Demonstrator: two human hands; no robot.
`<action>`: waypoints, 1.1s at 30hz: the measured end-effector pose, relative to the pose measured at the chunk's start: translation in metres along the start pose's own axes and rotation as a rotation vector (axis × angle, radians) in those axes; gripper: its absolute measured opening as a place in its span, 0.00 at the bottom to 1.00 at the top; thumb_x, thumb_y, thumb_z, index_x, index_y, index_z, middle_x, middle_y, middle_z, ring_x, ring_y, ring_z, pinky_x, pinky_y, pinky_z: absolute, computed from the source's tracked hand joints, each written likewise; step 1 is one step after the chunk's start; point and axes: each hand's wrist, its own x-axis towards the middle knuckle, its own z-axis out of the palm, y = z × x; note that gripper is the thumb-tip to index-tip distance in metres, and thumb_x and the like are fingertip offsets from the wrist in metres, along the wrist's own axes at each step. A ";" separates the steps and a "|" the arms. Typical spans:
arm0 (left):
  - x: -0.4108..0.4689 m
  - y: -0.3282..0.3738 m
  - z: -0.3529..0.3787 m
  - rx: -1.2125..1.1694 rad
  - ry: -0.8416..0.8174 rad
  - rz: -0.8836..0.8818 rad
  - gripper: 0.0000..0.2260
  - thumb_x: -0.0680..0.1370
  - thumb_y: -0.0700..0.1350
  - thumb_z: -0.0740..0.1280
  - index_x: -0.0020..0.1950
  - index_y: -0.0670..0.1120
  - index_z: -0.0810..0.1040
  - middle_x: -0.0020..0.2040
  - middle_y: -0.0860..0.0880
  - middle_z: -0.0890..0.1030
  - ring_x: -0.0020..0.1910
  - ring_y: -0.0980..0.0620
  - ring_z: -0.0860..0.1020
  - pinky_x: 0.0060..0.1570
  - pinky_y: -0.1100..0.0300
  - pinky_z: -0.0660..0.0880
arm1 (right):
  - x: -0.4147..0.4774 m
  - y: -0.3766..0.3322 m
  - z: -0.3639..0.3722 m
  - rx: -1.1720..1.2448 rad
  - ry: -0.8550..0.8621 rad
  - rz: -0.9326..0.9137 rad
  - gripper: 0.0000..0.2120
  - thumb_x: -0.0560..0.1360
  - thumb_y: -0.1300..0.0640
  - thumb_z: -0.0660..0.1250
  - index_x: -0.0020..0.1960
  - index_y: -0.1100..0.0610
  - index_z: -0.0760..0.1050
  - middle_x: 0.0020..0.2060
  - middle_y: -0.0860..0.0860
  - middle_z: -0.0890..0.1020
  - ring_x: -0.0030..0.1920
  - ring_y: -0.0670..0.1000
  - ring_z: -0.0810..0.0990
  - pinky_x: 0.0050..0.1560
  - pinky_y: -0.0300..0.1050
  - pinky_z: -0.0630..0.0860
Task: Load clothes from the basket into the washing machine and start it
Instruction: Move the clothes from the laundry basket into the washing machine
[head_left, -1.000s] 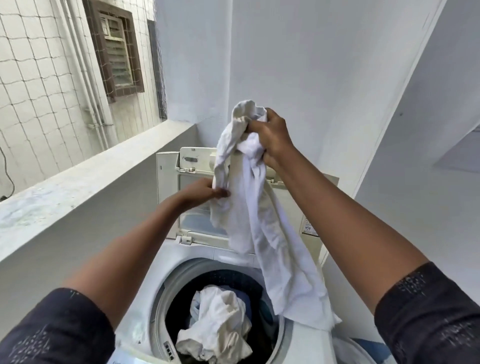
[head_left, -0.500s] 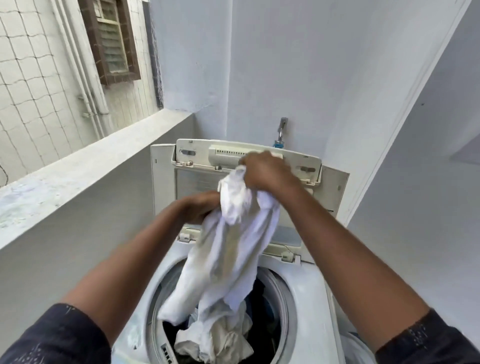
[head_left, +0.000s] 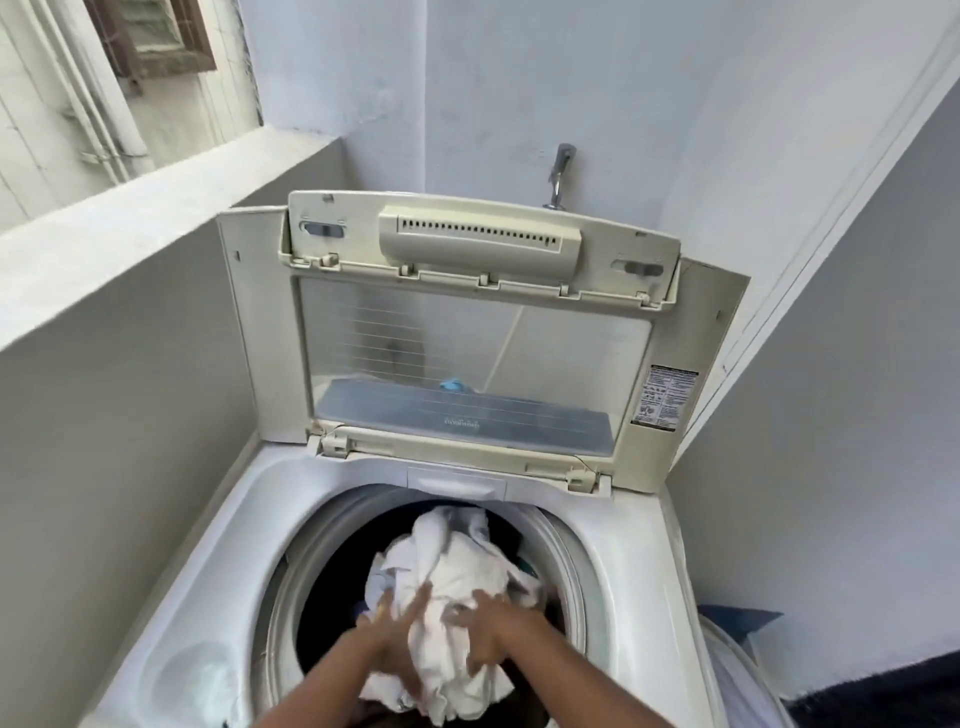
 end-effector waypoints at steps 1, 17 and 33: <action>0.004 0.003 0.012 -0.046 -0.009 0.014 0.50 0.71 0.55 0.72 0.74 0.61 0.32 0.78 0.43 0.37 0.76 0.33 0.47 0.73 0.40 0.54 | 0.010 0.003 0.014 -0.001 -0.012 -0.009 0.36 0.76 0.54 0.66 0.76 0.44 0.48 0.77 0.53 0.44 0.76 0.62 0.49 0.72 0.64 0.54; 0.004 0.097 -0.027 0.100 -0.188 0.280 0.16 0.79 0.38 0.59 0.66 0.43 0.74 0.50 0.47 0.81 0.43 0.51 0.80 0.43 0.61 0.72 | 0.016 0.044 0.016 0.487 0.316 0.256 0.19 0.77 0.63 0.60 0.67 0.64 0.69 0.66 0.60 0.73 0.65 0.59 0.74 0.62 0.49 0.73; -0.105 0.256 -0.034 -0.125 0.720 0.407 0.14 0.78 0.46 0.57 0.59 0.52 0.78 0.60 0.45 0.79 0.59 0.42 0.76 0.54 0.54 0.72 | -0.123 0.160 0.000 0.761 0.945 0.200 0.11 0.72 0.60 0.67 0.54 0.58 0.79 0.57 0.58 0.78 0.60 0.58 0.76 0.55 0.46 0.73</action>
